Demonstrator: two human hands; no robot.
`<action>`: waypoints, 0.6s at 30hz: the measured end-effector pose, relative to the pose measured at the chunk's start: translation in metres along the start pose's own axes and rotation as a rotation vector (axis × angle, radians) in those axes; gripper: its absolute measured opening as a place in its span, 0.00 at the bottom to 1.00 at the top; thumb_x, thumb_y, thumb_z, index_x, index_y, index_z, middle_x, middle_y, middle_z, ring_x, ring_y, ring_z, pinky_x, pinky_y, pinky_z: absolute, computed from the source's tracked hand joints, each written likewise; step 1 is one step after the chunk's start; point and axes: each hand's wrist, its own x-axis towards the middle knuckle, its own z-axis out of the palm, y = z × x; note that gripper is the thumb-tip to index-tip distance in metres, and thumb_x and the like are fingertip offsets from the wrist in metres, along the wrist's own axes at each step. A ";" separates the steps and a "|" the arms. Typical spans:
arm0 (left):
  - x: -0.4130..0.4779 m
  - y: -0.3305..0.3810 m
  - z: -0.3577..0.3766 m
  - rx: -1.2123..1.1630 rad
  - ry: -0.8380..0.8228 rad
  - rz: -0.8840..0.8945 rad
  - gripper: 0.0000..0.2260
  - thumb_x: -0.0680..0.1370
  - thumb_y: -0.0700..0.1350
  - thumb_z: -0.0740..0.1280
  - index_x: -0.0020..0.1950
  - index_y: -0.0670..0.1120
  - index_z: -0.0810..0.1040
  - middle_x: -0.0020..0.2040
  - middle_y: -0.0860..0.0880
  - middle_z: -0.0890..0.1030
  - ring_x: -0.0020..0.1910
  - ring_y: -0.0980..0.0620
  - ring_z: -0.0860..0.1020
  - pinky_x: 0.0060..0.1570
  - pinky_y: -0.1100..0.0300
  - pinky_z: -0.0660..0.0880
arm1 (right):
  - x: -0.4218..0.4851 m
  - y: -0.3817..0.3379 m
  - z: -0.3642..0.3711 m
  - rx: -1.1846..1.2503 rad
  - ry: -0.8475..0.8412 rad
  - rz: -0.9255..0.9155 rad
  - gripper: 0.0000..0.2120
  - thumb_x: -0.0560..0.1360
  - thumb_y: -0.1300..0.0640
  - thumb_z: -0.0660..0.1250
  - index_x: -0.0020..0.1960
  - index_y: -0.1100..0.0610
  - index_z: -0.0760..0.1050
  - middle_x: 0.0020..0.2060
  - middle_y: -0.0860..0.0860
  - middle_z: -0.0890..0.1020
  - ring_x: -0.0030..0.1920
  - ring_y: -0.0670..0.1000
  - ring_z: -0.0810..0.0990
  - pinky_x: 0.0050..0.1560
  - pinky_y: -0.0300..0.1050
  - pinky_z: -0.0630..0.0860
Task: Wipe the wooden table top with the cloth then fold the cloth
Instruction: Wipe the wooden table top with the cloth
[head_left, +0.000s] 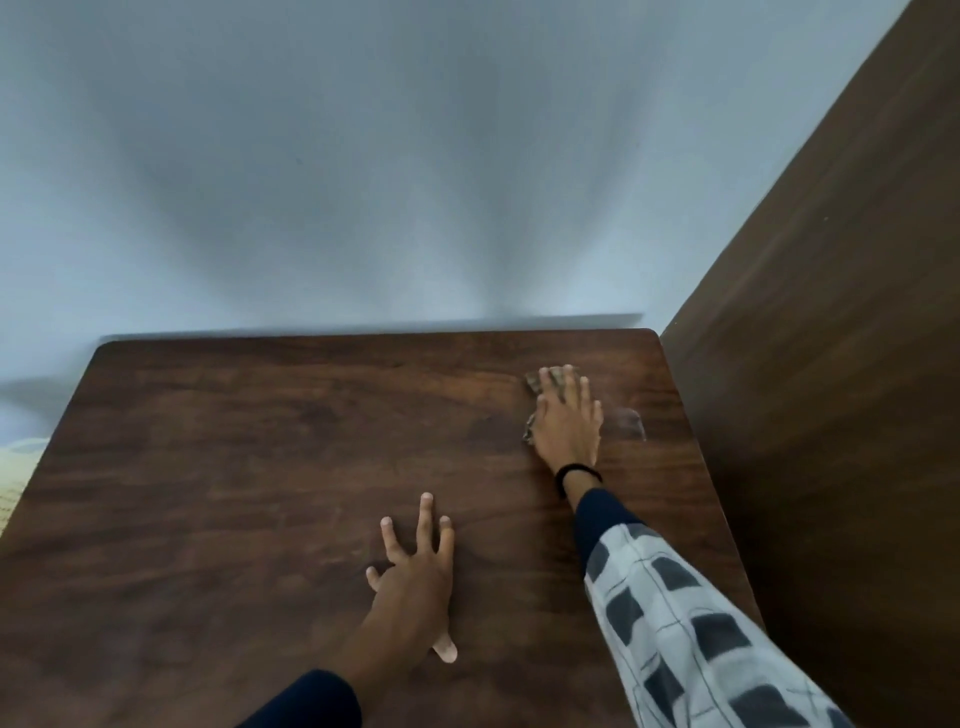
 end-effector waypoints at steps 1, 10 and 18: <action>0.000 -0.003 -0.002 -0.007 0.025 0.007 0.63 0.63 0.57 0.81 0.79 0.49 0.36 0.73 0.48 0.21 0.75 0.27 0.40 0.66 0.31 0.65 | 0.004 0.005 -0.003 0.032 0.023 0.074 0.24 0.87 0.52 0.50 0.82 0.44 0.55 0.83 0.49 0.49 0.82 0.55 0.46 0.80 0.60 0.47; 0.080 -0.001 -0.128 -0.179 0.195 0.075 0.61 0.64 0.58 0.80 0.80 0.55 0.37 0.77 0.50 0.26 0.76 0.33 0.36 0.69 0.27 0.53 | 0.008 -0.026 0.019 -0.021 -0.012 -0.162 0.27 0.84 0.52 0.54 0.82 0.44 0.54 0.83 0.49 0.50 0.82 0.55 0.46 0.80 0.59 0.46; 0.118 -0.007 -0.140 -0.250 0.080 -0.009 0.67 0.62 0.52 0.83 0.77 0.56 0.29 0.73 0.51 0.21 0.74 0.33 0.31 0.68 0.25 0.51 | 0.009 -0.002 0.016 0.040 0.126 0.122 0.27 0.84 0.54 0.54 0.82 0.46 0.56 0.83 0.51 0.52 0.82 0.57 0.48 0.79 0.61 0.49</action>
